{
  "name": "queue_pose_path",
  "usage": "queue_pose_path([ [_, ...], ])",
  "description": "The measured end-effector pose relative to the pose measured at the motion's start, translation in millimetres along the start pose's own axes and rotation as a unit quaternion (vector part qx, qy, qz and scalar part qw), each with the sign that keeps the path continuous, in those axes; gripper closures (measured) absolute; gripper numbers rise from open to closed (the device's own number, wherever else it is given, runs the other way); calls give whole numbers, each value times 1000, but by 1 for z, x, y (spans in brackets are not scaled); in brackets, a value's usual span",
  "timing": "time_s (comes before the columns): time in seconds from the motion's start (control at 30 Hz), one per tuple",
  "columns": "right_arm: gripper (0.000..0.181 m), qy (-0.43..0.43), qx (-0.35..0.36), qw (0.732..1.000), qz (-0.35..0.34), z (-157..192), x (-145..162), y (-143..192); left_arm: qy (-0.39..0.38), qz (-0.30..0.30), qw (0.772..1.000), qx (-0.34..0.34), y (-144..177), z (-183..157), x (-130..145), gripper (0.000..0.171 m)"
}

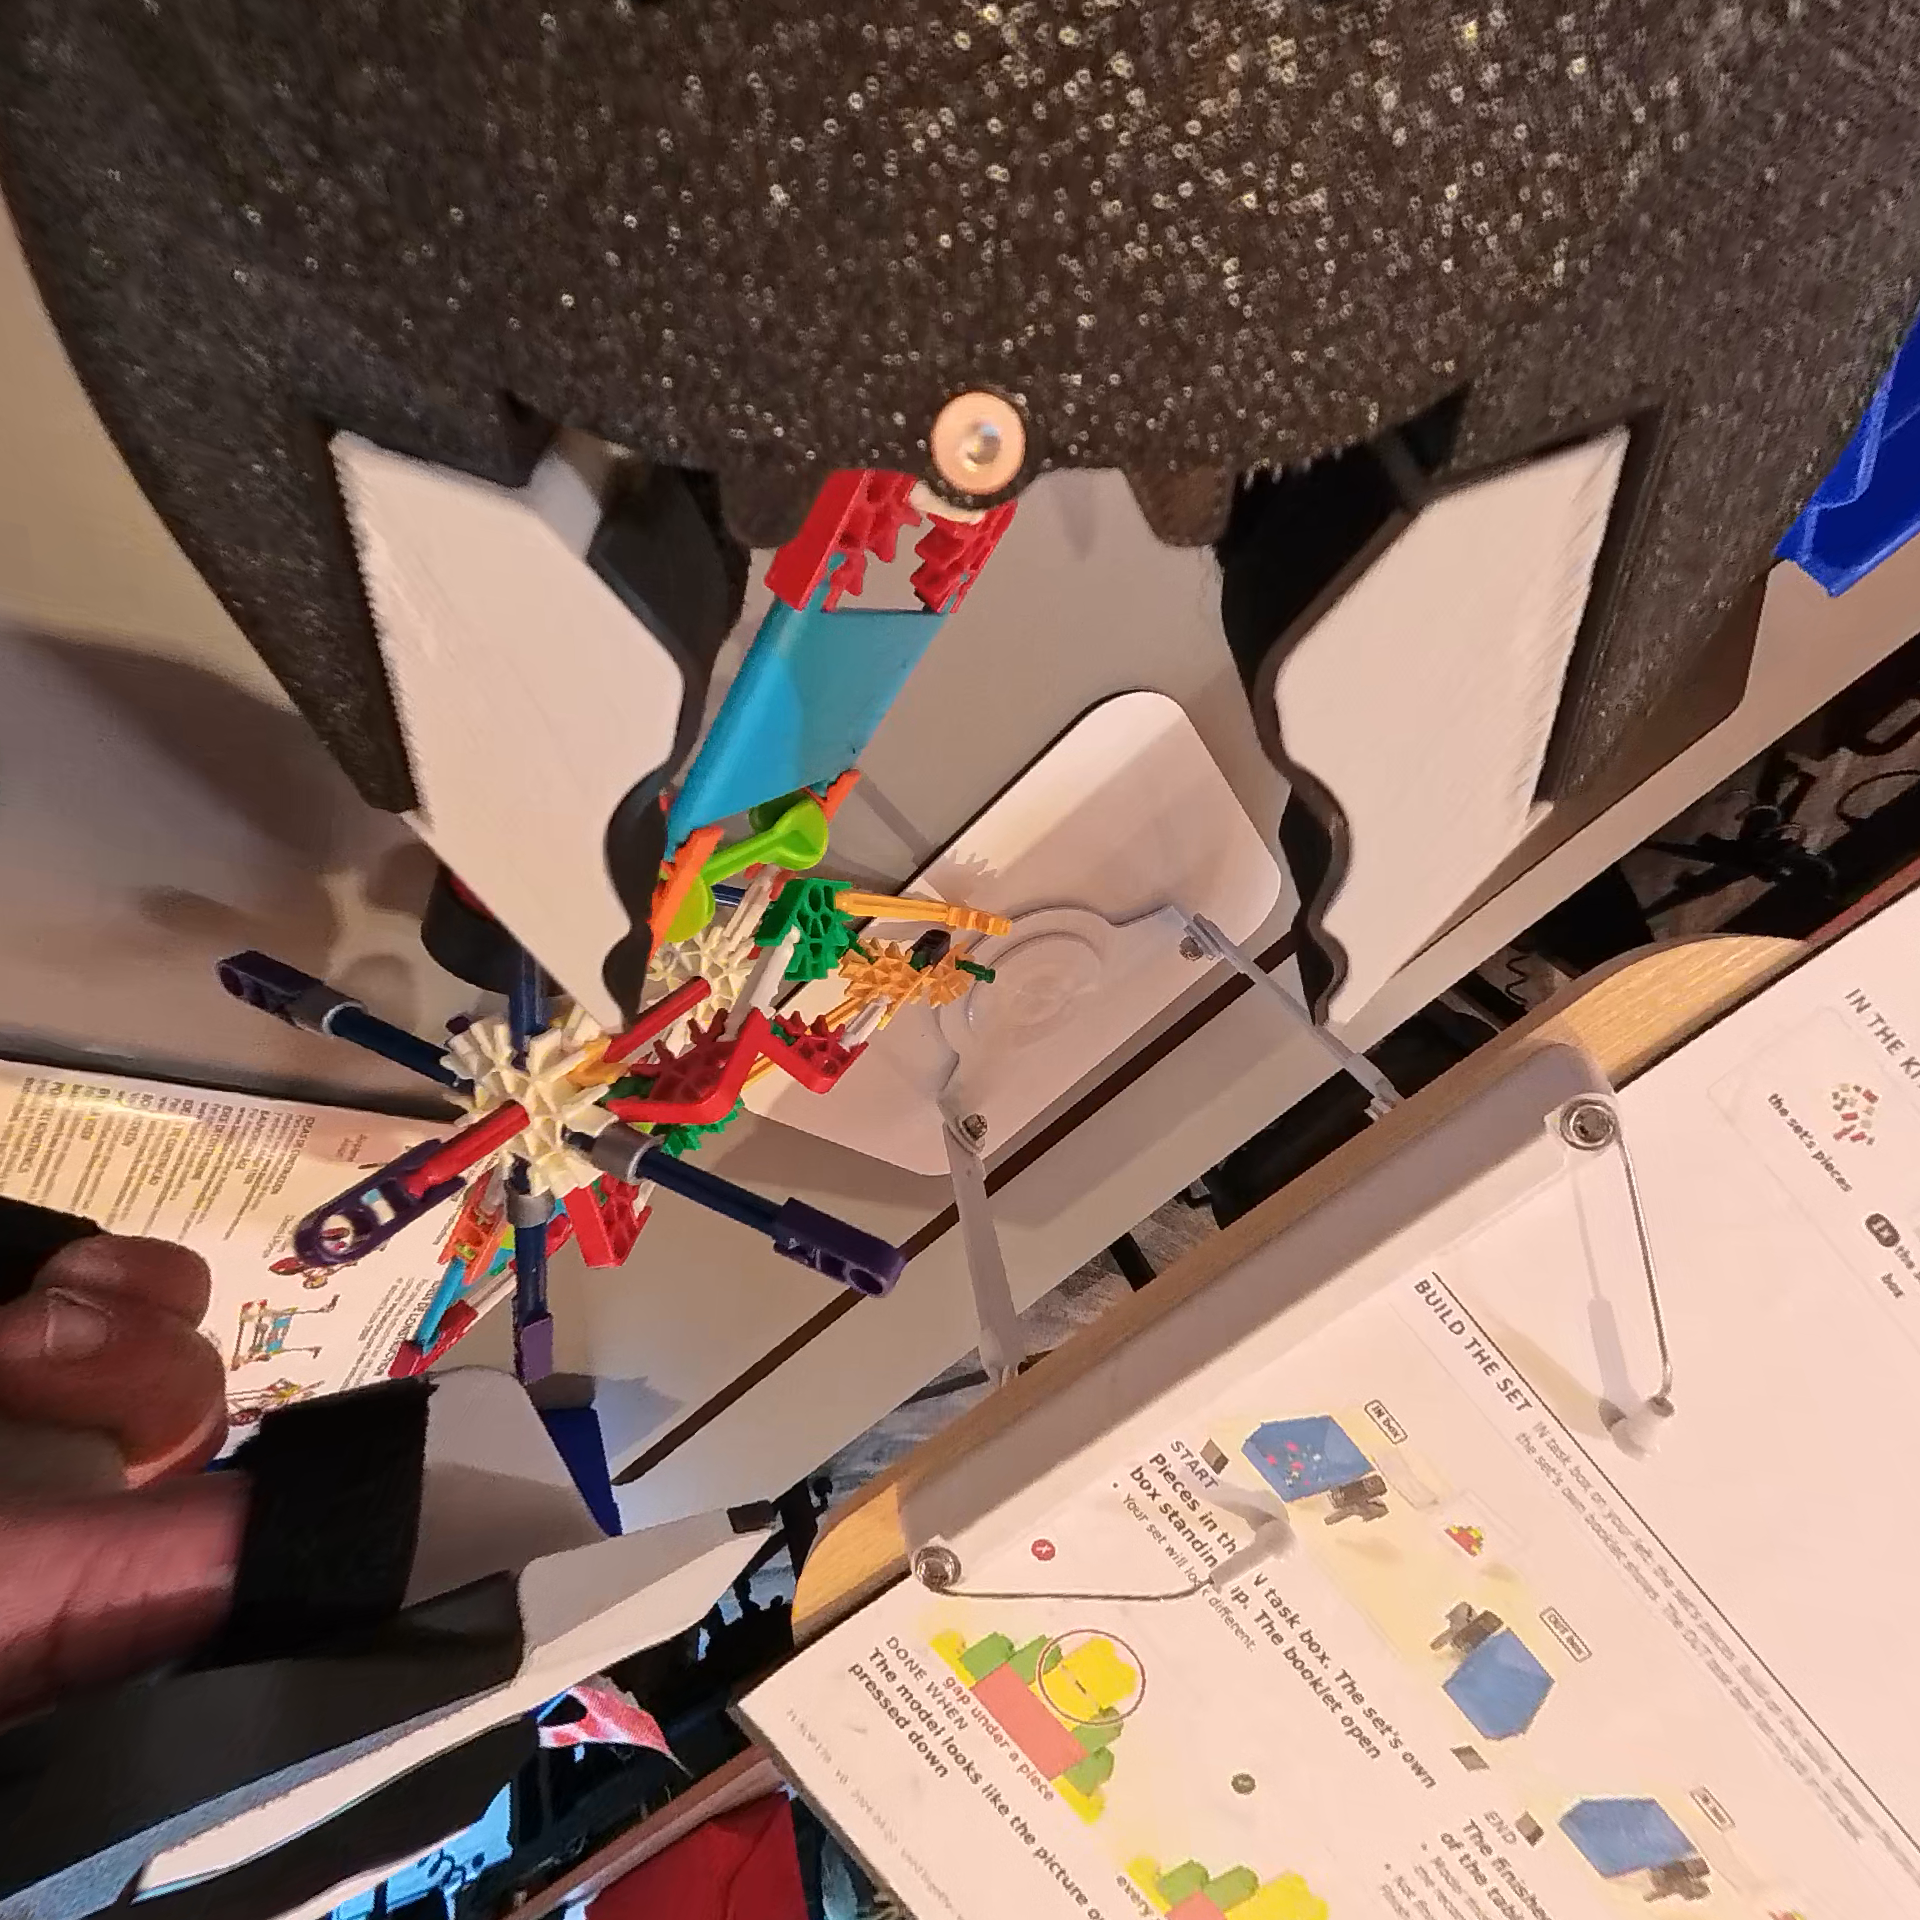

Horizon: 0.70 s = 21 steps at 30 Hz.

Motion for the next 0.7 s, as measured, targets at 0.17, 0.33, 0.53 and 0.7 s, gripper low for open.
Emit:
queue_pose_path([
  [0.17,93,6,0,1000,-2,3,0,0,2,4,1000,-5,-2,2,2,51],
  [0.33,93,12,-1,1000,-5,4,-2,2,4,7,1000,-8,-1,6,3,51],
  [0.53,93,15,0,1000,-5,4,-2,3,4,9,1000,-12,0,8,4,51],
  [0.7,93,17,0,1000,-5,5,-2,1,6,13,1000,-17,-1,11,6,51],
])
Point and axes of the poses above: each gripper's, where its closed fingertips meet, y back along the fingers, x out of its underside, z = x × y across the jaws, the point moved 3 cm from there along y, back along the fingers, and after that the axes turned 3 degrees about y, right-handed, at the moved point
